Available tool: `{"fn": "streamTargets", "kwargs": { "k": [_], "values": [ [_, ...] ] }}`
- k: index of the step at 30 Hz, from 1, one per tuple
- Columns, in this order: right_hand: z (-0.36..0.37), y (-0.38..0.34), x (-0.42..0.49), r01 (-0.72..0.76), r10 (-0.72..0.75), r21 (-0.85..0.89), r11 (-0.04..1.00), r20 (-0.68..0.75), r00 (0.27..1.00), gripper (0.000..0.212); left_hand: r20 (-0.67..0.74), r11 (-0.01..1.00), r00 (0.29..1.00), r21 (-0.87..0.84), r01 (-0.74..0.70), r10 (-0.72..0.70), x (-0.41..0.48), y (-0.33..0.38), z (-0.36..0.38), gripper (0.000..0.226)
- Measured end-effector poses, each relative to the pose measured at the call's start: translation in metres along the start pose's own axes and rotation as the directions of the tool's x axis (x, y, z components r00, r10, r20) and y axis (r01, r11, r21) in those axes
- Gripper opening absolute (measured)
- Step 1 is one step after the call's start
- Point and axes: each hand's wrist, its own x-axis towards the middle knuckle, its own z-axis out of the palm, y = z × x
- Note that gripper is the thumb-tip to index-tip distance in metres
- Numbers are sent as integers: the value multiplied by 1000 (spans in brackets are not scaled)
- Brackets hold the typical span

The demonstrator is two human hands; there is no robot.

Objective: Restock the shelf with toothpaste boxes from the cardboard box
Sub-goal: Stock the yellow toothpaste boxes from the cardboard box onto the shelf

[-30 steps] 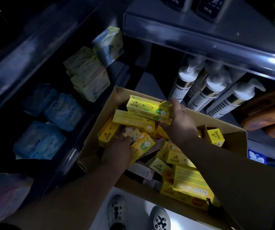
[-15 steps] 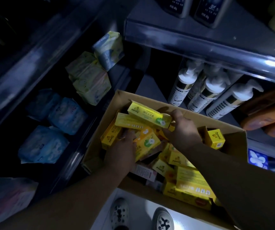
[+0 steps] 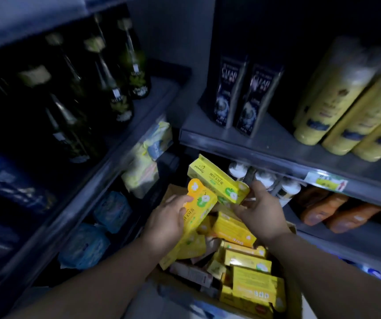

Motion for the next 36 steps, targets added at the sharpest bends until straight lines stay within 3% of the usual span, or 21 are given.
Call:
{"fn": "streamTargets", "kwargs": {
  "k": [1, 6, 12, 19, 27, 36],
  "values": [
    [-8, -11, -3, 21, -21, -2, 1000, -15, 1000, 39, 1, 1000, 1000, 17, -7, 7, -4, 7, -12, 37],
    [-40, -56, -20, 151, -151, 9, 988, -27, 988, 36, -26, 998, 999, 61, 27, -26, -34, 33, -58, 78],
    [-76, -92, -57, 349, -348, 41, 936, -18, 937, 35, -196, 979, 978, 178, 101, -65, -100, 79, -100, 71],
    [-115, -132, -121, 561, -566, 115, 820, 14, 824, 42, -396, 968, 906, 127, 217, -151, -195, 134, -141, 72],
    [-140, -192, -202, 717, -735, 200, 668, 23, 678, 62, -608, 906, 773, 201, 373, -183, -307, 167, -212, 62],
    [-105, -273, -341, 813, -862, 307, 495, 56, 503, 61, -810, 834, 541, 126, 537, -226, -496, 167, -282, 50]
  ]
}}
